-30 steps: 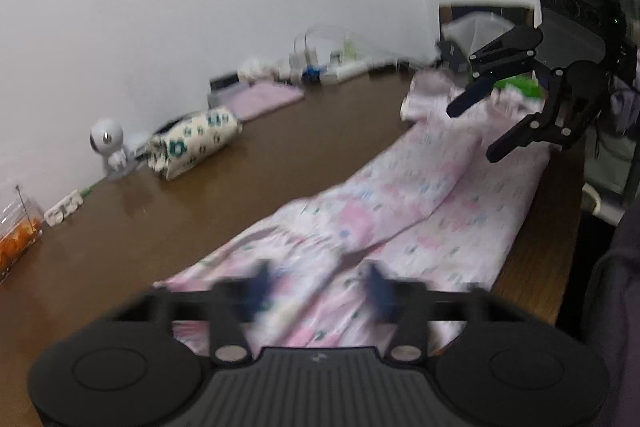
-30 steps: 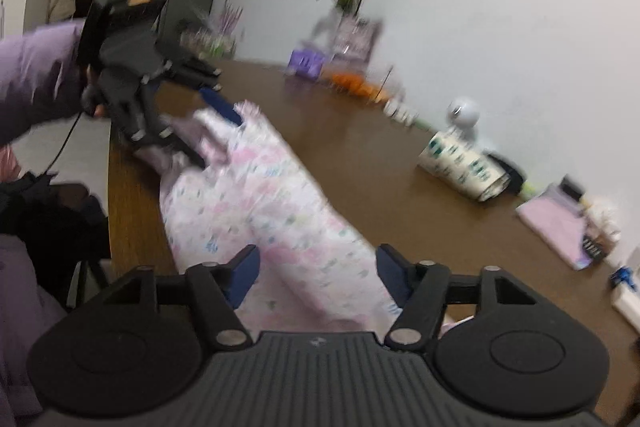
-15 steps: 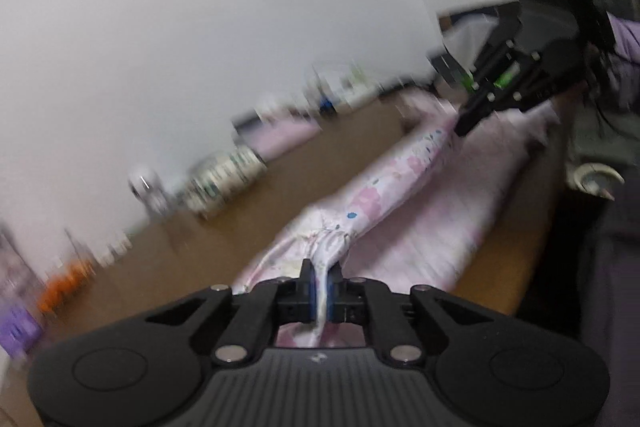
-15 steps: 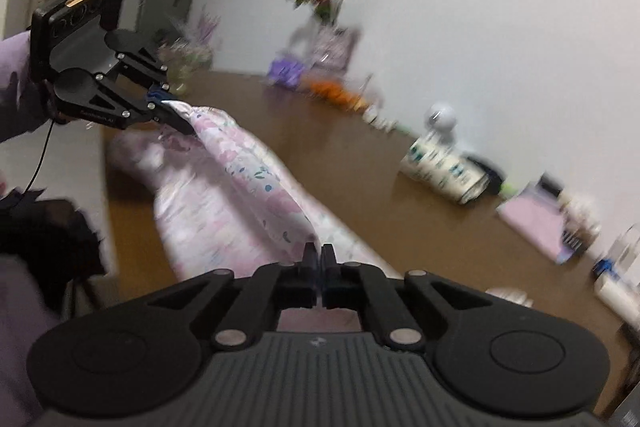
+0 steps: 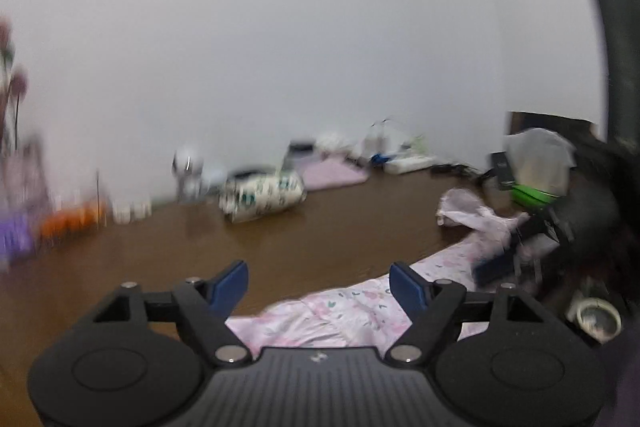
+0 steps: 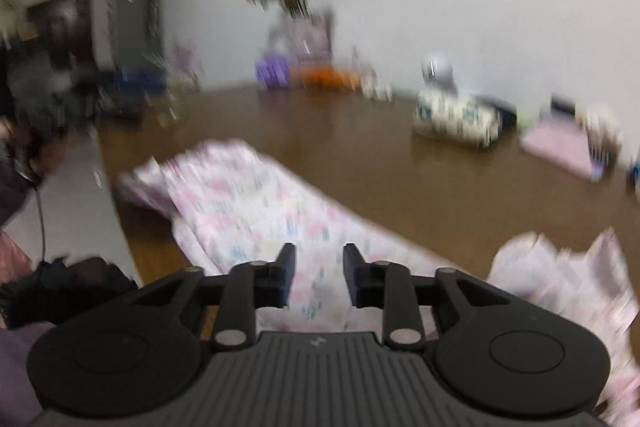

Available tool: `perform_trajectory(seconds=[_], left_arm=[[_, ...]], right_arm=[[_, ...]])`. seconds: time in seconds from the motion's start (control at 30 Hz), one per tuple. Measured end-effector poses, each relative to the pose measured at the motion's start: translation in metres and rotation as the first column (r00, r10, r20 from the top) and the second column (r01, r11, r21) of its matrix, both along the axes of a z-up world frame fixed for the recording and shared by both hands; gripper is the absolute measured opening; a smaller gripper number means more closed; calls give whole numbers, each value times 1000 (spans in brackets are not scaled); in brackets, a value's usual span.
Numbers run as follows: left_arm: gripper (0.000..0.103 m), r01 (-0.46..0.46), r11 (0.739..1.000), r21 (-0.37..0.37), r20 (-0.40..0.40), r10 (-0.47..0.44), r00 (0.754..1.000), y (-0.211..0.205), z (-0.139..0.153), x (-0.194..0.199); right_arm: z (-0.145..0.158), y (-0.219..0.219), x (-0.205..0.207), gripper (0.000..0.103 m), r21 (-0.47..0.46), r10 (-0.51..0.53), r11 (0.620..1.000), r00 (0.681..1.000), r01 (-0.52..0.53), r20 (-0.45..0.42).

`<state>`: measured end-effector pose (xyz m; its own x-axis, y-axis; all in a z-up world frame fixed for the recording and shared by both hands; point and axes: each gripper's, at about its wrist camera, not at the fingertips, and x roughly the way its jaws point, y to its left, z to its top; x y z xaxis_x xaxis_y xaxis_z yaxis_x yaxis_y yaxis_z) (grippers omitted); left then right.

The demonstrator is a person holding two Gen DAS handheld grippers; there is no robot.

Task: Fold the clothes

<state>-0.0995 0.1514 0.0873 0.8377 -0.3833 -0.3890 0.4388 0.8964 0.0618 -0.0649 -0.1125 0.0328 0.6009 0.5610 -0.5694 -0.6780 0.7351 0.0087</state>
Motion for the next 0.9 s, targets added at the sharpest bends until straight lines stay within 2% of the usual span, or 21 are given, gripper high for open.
perform_trajectory(seconds=[0.07, 0.17, 0.23, 0.3, 0.43, 0.47, 0.5, 0.53, 0.57, 0.63, 0.7, 0.77, 0.83, 0.9], left_arm=[[72, 2, 999, 33, -68, 0, 998, -21, -16, 17], [72, -9, 999, 39, -137, 14, 990, -32, -35, 29], [72, -25, 999, 44, -174, 32, 984, -32, -48, 30], [76, -52, 998, 46, -196, 60, 979, -28, -59, 29], [78, -105, 993, 49, -192, 113, 975, -23, -65, 21], [78, -116, 992, 52, -190, 124, 974, -23, -66, 20], [78, -122, 991, 53, -189, 130, 973, -23, -66, 20], [79, -124, 991, 54, -187, 132, 973, -23, -65, 19], [79, -125, 991, 54, -185, 133, 974, -24, -66, 19], [79, -126, 991, 52, -184, 133, 974, -25, -66, 21], [80, -126, 991, 52, -185, 134, 974, -25, -65, 22], [80, -126, 991, 54, -188, 134, 973, -26, -65, 23], [80, -131, 990, 55, -192, 139, 971, -27, -64, 24], [81, -136, 989, 52, -193, 143, 971, -27, -65, 24]], right_arm=[[-12, 3, -1, 21, -27, -29, 999, 999, 28, -27], [6, -22, -10, 24, 15, -81, 997, 997, 81, 0], [28, -55, -5, 38, 40, -206, 978, 977, 204, 47], [30, -74, 26, 45, -22, -308, 951, 949, 310, 65], [30, -109, 94, 45, -152, -487, 852, 865, 501, 117], [24, -110, 110, 45, -187, -485, 848, 868, 496, 107], [16, -108, 125, 34, -216, -493, 838, 865, 500, 90], [9, -109, 137, 6, -231, -513, 826, 856, 514, 67], [3, -110, 146, 0, -244, -526, 820, 850, 518, 35], [5, -118, 131, 0, -208, -516, 832, 855, 514, 47], [19, -129, 95, 0, -141, -498, 850, 861, 508, 102], [33, -143, 55, 0, -72, -499, 855, 853, 514, 154], [41, -158, 18, 0, -20, -505, 856, 846, 516, 173], [38, -172, -17, 0, 29, -487, 871, 854, 490, 181]])
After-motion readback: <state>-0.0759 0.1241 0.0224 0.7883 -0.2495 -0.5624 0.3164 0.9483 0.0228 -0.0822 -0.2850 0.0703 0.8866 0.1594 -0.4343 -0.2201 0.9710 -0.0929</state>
